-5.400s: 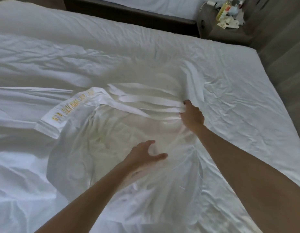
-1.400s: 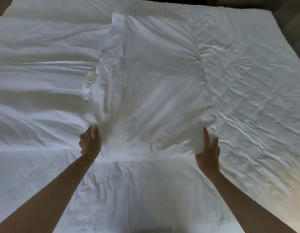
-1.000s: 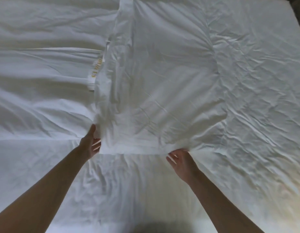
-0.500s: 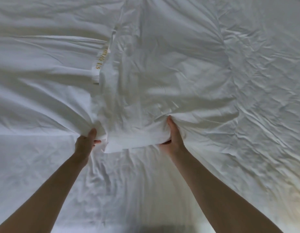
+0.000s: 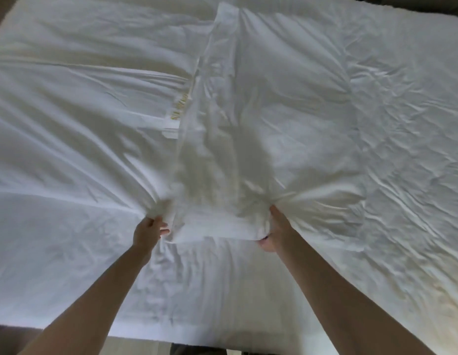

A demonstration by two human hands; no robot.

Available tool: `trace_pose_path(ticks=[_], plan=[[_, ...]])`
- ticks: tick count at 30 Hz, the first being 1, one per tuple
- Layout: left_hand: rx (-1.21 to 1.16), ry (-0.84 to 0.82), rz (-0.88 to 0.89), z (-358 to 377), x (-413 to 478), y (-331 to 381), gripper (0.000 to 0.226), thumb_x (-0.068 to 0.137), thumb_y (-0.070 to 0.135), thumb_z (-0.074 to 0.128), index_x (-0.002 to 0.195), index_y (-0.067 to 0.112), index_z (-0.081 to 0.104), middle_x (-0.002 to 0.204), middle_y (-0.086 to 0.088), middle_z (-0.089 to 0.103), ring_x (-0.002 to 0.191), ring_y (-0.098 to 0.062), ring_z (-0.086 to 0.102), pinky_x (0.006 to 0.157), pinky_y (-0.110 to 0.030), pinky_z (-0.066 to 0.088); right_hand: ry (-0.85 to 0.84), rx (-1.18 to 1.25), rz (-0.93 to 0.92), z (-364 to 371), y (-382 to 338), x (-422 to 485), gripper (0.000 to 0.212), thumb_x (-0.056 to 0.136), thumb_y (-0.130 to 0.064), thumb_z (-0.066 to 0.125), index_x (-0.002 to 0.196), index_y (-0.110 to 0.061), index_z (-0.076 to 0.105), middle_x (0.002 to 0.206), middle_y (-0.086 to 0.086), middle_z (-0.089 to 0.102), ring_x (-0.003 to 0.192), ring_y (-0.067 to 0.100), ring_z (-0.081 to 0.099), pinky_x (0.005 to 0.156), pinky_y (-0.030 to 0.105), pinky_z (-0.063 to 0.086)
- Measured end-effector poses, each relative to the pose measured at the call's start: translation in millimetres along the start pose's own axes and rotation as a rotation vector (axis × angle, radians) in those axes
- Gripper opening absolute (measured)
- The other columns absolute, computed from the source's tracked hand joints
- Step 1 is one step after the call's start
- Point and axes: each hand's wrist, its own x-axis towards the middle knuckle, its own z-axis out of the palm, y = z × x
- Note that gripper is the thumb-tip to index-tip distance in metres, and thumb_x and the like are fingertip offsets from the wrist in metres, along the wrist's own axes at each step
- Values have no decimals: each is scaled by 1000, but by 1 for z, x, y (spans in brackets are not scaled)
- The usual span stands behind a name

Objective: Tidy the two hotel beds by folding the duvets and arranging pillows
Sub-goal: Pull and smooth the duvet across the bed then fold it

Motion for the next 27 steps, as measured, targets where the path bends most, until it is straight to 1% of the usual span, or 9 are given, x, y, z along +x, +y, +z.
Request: trace_pose_path(ticks=[3, 7, 12, 15, 17, 19, 22, 25, 27], plan=[[-20, -69, -141, 15, -2, 10, 23, 100, 17, 44, 80, 13, 55, 60, 2, 61, 53, -11, 52, 53, -22, 37, 14, 32, 108, -11, -6, -6, 28, 96, -35, 56, 96, -7, 58, 94, 16, 63, 84, 31, 61, 82, 49, 52], [74, -251, -98, 28, -20, 32, 71, 90, 73, 30, 121, 14, 55, 104, 0, 56, 97, -22, 54, 85, -40, 41, 47, 106, 87, -39, -9, -15, 36, 87, -32, 70, 106, -5, 55, 110, 15, 54, 102, 30, 56, 96, 47, 48], [205, -116, 98, 59, -20, 70, 129, 44, 95, 57, 142, 14, 37, 135, -6, 50, 120, -29, 51, 104, -46, 42, 124, 318, -52, -75, -30, -21, 25, 85, -28, 72, 98, -11, 58, 108, 10, 51, 106, 25, 51, 92, 44, 49], [137, -113, 58, 71, -21, 77, 115, 55, 74, 75, 140, 8, 35, 124, -7, 55, 113, -28, 56, 99, -42, 47, 115, 265, -30, -81, -38, -20, 16, 89, -14, 67, 102, -8, 59, 90, 13, 68, 93, 24, 60, 68, 46, 58], [216, -140, 98, 81, -23, 83, 80, 73, 56, 74, 128, 3, 52, 103, -6, 64, 93, -25, 63, 77, -31, 54, 102, 237, -15, -80, -51, -24, 7, 90, -5, 64, 94, -4, 59, 62, 11, 70, 70, 24, 67, 45, 40, 57], [292, -98, 204, 92, -34, 109, 50, 86, 41, 67, 115, 1, 61, 84, -4, 63, 71, -21, 60, 52, -20, 45, -14, 306, -53, -77, -68, -33, 31, 66, 6, 82, 89, -1, 63, 66, 12, 71, 58, 25, 70, 48, 42, 58], [197, -18, 479, 97, -49, 166, 32, 92, 34, 63, 110, 8, 64, 92, -1, 62, 86, -20, 61, 67, -21, 43, -224, 461, -180, -81, -87, -43, 86, 13, 4, 96, 95, -4, 70, 95, 9, 74, 78, 26, 73, 73, 47, 58], [185, -14, 686, 99, -45, 192, 29, 90, 36, 65, 91, 8, 63, 88, -5, 68, 91, -25, 66, 72, -27, 45, -237, 391, -183, -82, -79, -45, 86, 31, -3, 97, 111, -10, 65, 111, 7, 69, 97, 25, 68, 73, 45, 60], [368, -7, 635, 98, -30, 179, 41, 90, 41, 63, 99, 1, 64, 94, -15, 69, 94, -31, 65, 75, -33, 48, -103, 347, -102, -82, -64, -33, 74, 50, 1, 92, 115, -7, 59, 108, 11, 65, 101, 30, 62, 66, 45, 60]])
